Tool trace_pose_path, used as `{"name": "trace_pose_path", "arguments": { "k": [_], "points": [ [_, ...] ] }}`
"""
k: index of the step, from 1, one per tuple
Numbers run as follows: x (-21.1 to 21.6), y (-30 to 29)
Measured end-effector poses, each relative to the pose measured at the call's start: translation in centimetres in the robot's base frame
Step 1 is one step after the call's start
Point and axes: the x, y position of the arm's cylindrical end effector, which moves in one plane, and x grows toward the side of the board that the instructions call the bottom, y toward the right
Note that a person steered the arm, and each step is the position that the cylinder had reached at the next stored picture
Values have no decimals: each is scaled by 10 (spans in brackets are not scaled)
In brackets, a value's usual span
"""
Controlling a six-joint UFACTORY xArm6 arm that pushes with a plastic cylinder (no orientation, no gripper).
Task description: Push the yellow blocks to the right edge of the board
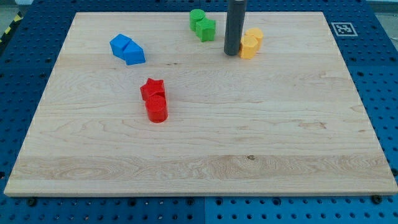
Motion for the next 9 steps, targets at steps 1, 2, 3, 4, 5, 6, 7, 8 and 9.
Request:
{"name": "trace_pose_path", "arguments": {
  "k": [1,2,3,4,5,6,7,8,9],
  "points": [
    [24,0],
    [28,0],
    [25,0],
    [7,0],
    [-8,0],
    [-15,1],
    [-22,4],
    [-32,11],
    [-47,23]
  ]
}}
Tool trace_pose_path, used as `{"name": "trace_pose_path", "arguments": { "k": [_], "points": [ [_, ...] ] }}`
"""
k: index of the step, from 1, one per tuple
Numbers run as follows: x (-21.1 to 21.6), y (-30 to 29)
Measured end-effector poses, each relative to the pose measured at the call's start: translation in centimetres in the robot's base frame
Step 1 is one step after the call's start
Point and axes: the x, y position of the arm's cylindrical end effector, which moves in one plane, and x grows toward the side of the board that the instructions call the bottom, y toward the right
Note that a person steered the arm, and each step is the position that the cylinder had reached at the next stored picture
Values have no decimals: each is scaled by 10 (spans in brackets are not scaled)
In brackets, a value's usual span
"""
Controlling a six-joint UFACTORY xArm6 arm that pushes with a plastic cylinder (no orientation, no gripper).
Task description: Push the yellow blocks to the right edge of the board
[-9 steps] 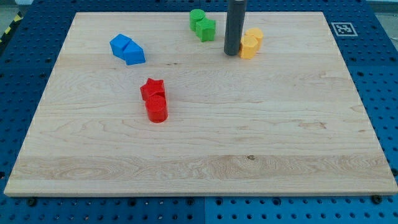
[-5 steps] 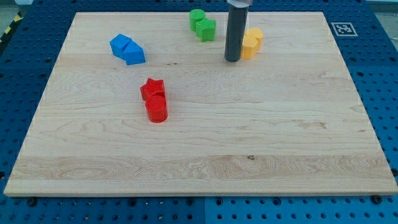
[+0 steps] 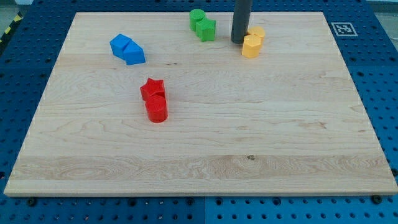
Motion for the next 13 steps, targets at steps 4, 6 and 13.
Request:
{"name": "trace_pose_path", "arguments": {
  "k": [4,6,13],
  "points": [
    [-43,4],
    [-44,17],
    [-15,43]
  ]
}}
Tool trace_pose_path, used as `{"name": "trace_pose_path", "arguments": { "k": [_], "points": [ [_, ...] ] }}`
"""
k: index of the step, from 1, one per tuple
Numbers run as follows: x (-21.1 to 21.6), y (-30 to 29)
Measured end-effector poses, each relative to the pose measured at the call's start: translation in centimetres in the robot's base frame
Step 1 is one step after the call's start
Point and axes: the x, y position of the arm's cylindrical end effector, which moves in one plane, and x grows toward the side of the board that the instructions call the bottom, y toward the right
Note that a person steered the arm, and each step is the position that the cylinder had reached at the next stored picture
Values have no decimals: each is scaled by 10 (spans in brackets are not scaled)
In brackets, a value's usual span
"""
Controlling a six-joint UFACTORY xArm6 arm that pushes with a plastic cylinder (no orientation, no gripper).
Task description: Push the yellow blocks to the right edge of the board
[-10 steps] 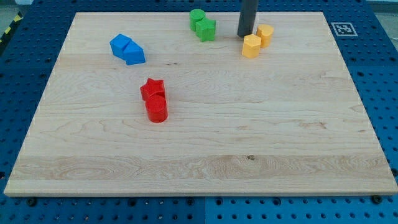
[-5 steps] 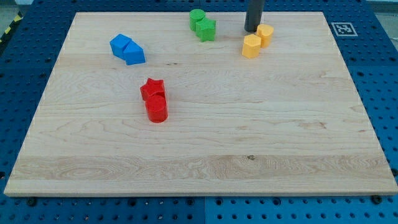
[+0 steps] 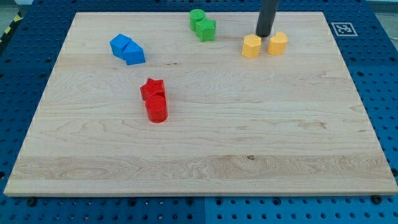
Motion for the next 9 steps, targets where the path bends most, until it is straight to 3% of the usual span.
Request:
{"name": "trace_pose_path", "arguments": {
  "k": [2,4,6,9],
  "points": [
    [0,-51],
    [47,-56],
    [54,-54],
    [54,3]
  ]
}}
